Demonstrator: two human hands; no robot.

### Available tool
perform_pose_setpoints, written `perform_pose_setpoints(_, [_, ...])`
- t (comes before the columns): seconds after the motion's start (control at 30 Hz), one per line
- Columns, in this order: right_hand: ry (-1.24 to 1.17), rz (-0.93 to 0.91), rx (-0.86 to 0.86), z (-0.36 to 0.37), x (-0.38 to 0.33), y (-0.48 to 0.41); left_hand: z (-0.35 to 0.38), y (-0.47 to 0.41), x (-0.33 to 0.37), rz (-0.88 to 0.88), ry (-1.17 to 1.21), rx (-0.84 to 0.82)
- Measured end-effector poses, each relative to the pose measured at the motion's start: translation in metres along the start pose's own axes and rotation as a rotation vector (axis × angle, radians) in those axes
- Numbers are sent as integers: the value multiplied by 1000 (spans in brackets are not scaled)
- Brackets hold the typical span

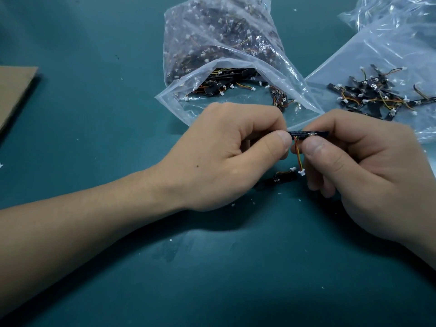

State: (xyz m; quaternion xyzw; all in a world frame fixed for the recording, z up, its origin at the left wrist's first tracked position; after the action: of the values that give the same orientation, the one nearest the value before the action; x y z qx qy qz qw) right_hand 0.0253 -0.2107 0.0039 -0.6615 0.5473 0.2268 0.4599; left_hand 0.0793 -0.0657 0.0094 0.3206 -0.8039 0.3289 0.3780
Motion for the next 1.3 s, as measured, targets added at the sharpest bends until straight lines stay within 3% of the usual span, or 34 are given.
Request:
perform_pose_setpoints(1.0, [-76,39,-46,1,-1,0,-1,1,0,30,-4,13])
perform_pose_setpoints(1.3, [-69,80,-73,3,1,-1,3,6,12,250,-232,4])
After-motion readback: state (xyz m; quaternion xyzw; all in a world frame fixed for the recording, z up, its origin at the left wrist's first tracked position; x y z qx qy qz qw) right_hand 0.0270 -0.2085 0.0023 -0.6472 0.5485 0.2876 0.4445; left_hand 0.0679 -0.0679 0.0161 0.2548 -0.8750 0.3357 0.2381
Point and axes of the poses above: each hand's wrist, its own y-axis away from the middle knuckle, its own z-axis out of the palm, x = y × z, the point moved 7 cm from there along -y, towards the middle knuckle, and after that the axes turned 7 degrees about x, right-handed, at the moved point
